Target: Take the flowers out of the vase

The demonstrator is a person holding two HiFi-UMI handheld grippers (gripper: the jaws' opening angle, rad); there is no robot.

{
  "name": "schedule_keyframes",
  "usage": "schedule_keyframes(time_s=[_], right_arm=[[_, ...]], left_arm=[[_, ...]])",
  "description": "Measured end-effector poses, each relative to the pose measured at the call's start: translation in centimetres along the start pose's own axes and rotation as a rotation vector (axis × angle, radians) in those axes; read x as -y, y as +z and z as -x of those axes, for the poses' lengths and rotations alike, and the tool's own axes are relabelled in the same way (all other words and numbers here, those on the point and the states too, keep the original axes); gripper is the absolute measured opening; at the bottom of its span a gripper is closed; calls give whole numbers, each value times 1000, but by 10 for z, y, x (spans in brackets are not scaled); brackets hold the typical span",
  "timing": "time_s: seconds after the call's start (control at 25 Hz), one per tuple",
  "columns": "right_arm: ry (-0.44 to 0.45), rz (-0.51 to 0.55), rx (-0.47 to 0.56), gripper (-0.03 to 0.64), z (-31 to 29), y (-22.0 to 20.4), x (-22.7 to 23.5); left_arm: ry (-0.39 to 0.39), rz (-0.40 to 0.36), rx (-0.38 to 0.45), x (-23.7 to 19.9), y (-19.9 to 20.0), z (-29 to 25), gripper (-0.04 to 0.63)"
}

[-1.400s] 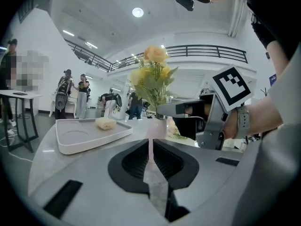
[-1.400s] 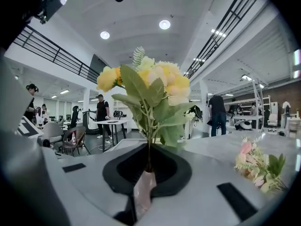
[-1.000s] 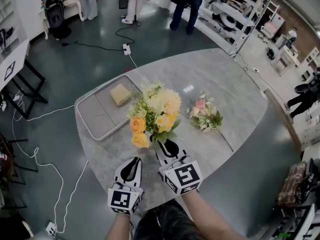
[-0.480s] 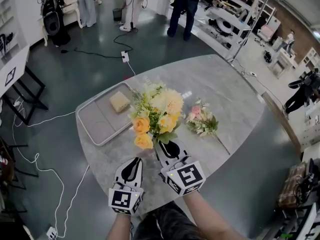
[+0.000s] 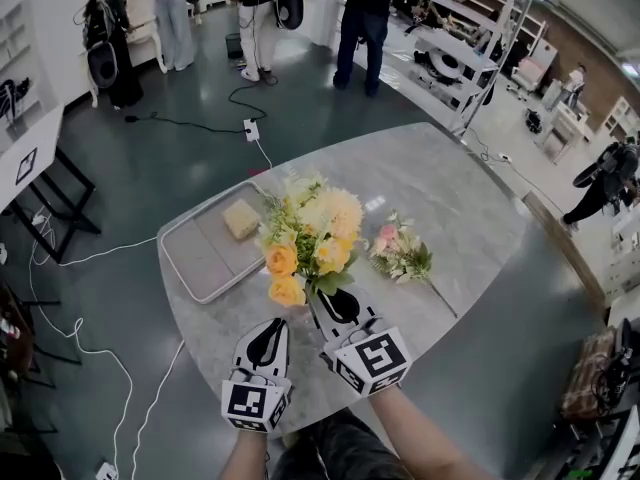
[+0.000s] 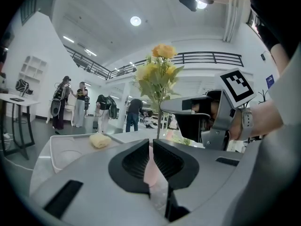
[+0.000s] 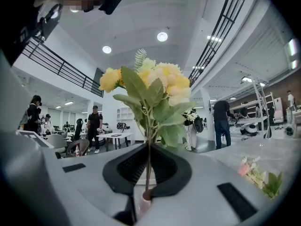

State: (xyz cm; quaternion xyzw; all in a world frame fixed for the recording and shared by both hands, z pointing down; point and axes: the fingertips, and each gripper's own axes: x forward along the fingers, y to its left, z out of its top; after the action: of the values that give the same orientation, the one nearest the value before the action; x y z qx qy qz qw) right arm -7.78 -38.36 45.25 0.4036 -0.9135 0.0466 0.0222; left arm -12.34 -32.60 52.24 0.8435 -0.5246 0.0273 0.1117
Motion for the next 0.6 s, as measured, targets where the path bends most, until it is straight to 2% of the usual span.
schedule_keyframes(time_s=[0.6], right_arm=[[21,23,34,32,5,34,-6]], left_arm=[[-9,-16,44,8,36,1,25]])
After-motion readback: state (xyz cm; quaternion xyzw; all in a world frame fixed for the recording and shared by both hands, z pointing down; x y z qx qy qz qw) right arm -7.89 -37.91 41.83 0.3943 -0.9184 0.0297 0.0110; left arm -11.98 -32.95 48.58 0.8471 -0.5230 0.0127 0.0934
